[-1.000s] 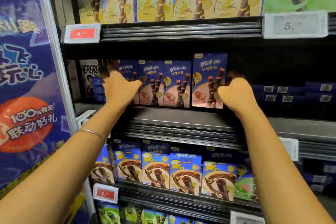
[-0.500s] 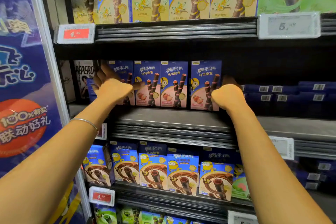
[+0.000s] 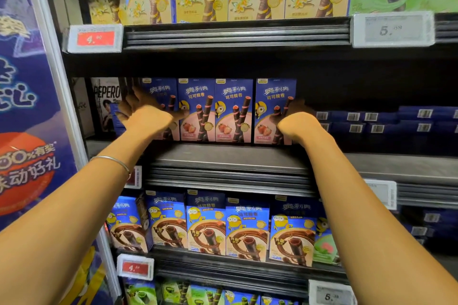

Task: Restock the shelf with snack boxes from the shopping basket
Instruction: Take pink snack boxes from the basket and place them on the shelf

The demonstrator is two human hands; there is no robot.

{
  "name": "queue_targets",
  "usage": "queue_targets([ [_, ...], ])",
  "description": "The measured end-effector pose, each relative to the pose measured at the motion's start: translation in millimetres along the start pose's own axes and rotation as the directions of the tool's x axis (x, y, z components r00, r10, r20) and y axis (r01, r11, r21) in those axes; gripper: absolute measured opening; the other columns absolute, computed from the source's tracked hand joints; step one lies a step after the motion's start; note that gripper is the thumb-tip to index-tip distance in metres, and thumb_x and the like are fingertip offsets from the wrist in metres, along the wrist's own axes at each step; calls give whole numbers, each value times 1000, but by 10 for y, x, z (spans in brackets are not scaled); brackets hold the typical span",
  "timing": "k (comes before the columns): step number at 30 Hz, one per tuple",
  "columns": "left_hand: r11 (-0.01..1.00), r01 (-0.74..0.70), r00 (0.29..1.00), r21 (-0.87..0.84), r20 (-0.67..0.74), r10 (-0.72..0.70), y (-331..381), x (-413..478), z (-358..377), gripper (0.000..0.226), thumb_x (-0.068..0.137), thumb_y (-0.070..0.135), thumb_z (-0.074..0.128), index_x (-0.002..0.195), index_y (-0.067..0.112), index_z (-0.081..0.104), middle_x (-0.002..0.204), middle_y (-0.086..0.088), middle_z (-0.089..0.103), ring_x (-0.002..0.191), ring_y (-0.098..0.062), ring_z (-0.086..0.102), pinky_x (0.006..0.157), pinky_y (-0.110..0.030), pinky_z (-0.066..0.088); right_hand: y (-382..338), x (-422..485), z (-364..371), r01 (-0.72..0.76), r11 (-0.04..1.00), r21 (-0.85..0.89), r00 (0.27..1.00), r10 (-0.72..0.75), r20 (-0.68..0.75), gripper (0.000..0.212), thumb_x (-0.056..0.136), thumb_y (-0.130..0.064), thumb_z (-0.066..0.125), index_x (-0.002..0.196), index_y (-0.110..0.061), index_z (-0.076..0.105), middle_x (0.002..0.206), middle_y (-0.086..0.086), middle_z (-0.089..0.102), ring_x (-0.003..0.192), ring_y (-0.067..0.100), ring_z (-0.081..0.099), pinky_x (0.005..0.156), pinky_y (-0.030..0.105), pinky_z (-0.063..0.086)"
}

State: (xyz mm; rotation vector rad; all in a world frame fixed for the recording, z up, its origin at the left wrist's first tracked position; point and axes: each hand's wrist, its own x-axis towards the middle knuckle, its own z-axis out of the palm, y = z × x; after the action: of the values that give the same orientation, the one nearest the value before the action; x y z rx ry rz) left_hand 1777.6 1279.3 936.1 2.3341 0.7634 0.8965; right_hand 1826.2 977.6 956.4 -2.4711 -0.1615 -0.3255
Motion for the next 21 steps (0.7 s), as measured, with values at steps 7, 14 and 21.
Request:
queue_targets([
  [7,998,-9,1000,66,29,7,-20,55,23,141,69,79,77,167,12,1,173,-23,-1,158,-49,-3,127,-63,0,-14,91,40,24,996,-90,1000,-24,2,52,101,-28,61,143,-4,44,143,20,50,130,37,52,109,48,46],
  [14,991,10,1000,131,-17,-7,15,54,59,143,69,80,77,165,6,0,173,-22,-1,158,-47,-3,126,-63,1,-19,130,132,1,998,-60,999,-4,-44,71,98,-29,66,153,-4,28,156,21,35,141,40,40,113,51,41],
  [21,979,0,1000,205,28,-5,49,39,70,133,77,79,70,167,13,-3,175,-15,-1,160,-44,-4,126,-63,-4,-23,170,141,-20,999,-41,998,17,-60,78,96,-26,69,155,-3,23,159,22,31,144,40,36,114,53,39],
])
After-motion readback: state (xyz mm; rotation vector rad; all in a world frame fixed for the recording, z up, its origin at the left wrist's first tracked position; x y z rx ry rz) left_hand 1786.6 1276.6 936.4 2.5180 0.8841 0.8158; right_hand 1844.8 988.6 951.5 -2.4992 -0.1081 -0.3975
